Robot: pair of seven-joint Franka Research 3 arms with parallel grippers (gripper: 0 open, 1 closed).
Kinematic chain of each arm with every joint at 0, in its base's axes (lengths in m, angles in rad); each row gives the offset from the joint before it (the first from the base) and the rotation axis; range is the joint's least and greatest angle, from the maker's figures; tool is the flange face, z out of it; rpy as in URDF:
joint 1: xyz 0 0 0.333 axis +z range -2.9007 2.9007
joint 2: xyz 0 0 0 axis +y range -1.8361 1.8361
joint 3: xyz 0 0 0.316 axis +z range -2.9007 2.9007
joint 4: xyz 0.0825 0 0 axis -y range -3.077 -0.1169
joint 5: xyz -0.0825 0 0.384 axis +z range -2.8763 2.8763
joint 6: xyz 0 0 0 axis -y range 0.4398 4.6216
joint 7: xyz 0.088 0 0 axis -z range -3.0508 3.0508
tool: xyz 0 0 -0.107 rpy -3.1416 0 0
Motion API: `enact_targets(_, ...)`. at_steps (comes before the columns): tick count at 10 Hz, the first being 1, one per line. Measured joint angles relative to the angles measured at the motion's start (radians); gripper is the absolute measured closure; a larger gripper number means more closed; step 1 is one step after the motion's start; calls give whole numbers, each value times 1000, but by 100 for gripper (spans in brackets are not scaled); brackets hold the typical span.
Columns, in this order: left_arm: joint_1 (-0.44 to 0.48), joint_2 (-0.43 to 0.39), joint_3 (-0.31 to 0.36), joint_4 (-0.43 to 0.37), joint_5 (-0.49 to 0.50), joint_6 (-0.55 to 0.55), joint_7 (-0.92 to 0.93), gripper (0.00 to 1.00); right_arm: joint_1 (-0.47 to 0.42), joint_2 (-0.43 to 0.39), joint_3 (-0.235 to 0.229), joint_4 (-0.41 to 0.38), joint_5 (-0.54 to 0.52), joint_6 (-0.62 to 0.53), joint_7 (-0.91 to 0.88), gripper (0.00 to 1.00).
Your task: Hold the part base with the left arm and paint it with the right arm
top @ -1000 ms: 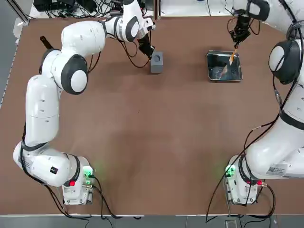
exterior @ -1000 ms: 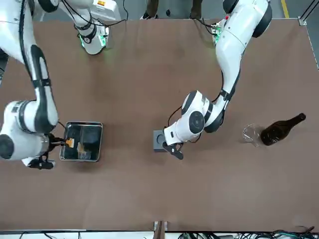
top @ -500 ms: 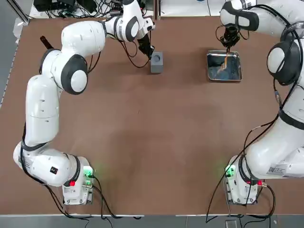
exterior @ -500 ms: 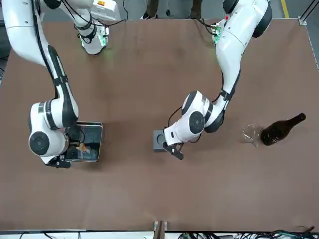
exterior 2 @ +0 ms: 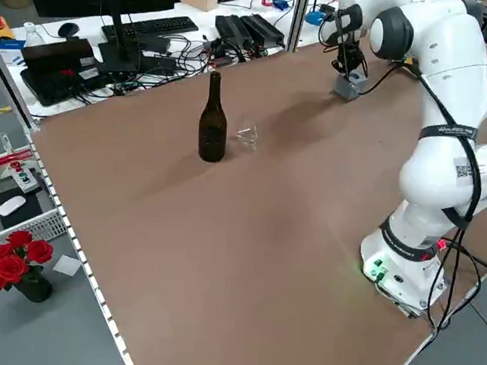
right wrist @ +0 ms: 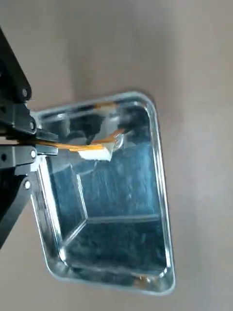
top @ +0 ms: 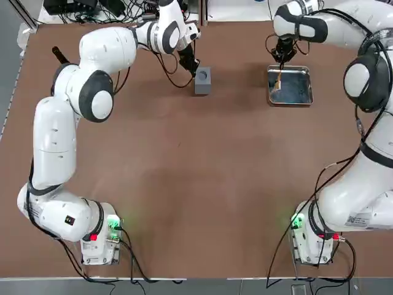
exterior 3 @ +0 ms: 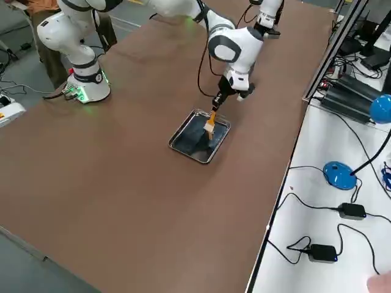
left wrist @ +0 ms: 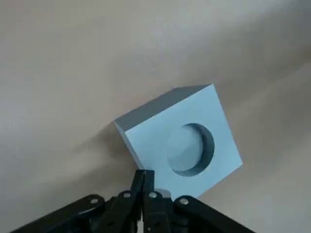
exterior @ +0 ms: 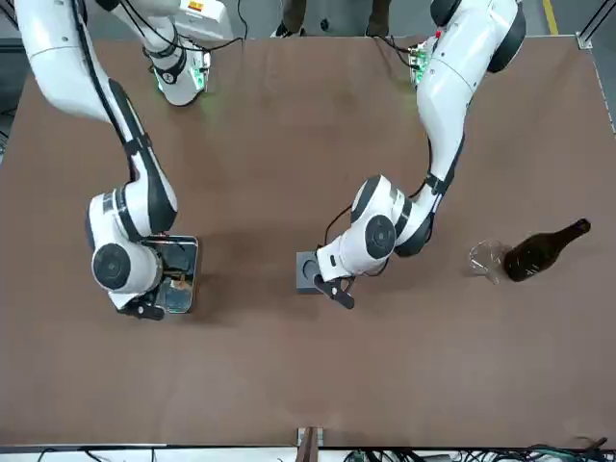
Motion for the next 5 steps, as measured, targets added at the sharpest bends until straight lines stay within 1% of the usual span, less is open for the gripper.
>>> enact_targets(1,0,0,0,0,0,0,0,95,-1,-4,8,1,20,-14,0,95)
enact_targets(3,1,0,0,0,0,0,0,95,-17,-21,4,3,95,-32,-55,95)
enact_targets(4,2,0,0,0,0,0,0,95,-31,-27,-8,3,130,-33,-100,95)
enact_targets(5,2,0,0,0,0,0,0,95,-42,-27,-34,0,154,-24,-152,95)
